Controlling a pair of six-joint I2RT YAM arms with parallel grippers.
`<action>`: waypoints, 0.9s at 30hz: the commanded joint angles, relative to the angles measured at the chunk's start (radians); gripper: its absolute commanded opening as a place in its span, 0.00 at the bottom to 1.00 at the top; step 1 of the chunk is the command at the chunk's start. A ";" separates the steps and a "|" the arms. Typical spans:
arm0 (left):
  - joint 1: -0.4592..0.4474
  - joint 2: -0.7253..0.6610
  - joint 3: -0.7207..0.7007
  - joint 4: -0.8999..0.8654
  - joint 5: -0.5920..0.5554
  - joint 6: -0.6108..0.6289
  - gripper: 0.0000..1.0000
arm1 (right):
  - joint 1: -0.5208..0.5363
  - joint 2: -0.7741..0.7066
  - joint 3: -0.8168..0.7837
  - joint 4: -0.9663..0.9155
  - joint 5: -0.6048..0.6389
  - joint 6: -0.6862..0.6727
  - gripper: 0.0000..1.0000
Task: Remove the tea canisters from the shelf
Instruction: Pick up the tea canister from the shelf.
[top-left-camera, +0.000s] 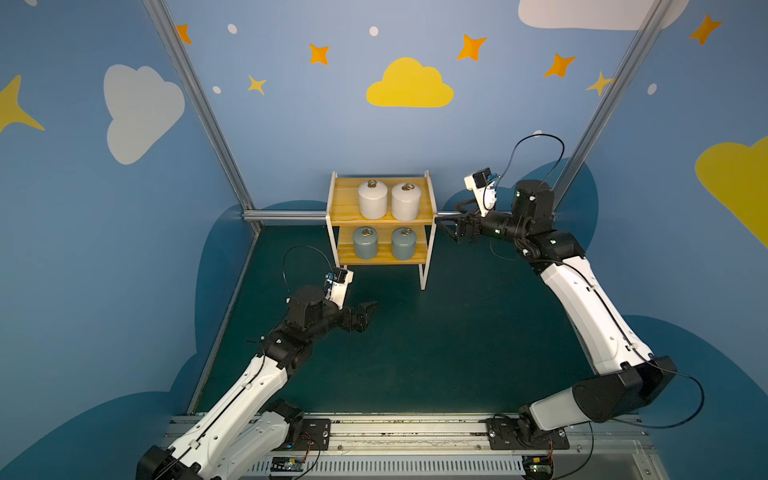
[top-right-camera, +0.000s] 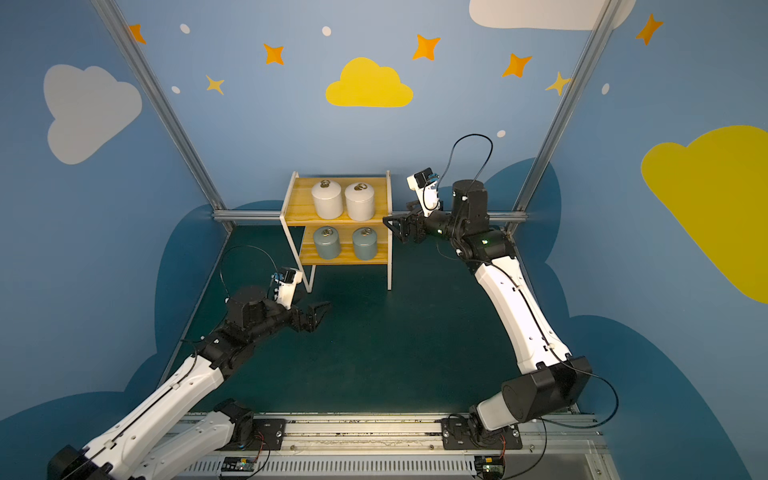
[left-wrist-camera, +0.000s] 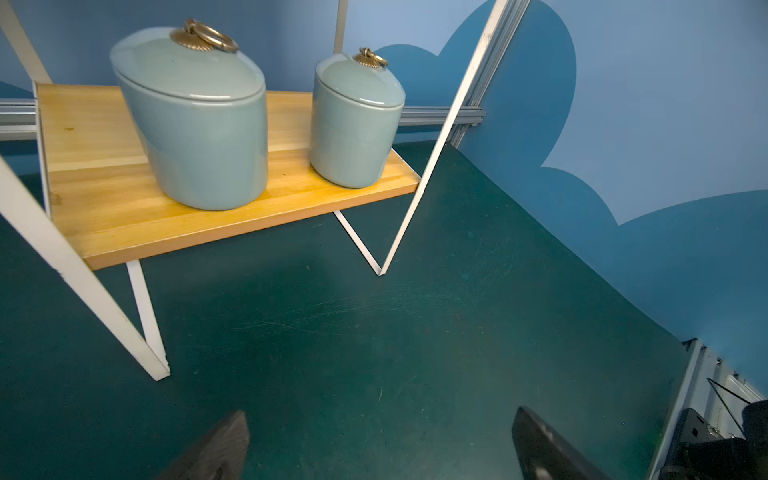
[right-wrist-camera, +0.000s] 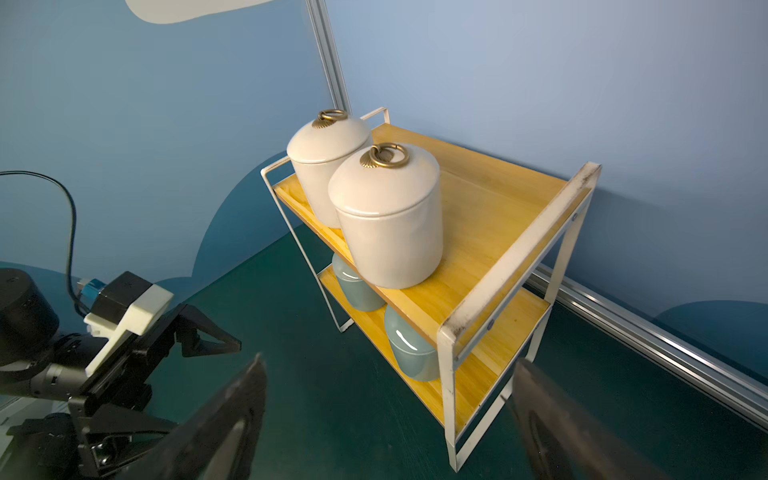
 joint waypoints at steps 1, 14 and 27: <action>-0.013 0.008 0.002 0.026 0.010 -0.017 1.00 | 0.027 0.044 0.084 -0.054 -0.034 -0.022 0.94; -0.034 -0.029 -0.024 0.038 -0.010 -0.026 1.00 | 0.082 0.256 0.348 -0.123 0.001 -0.050 0.94; -0.038 -0.065 -0.046 0.024 -0.012 -0.033 1.00 | 0.108 0.395 0.535 -0.207 0.003 -0.067 0.94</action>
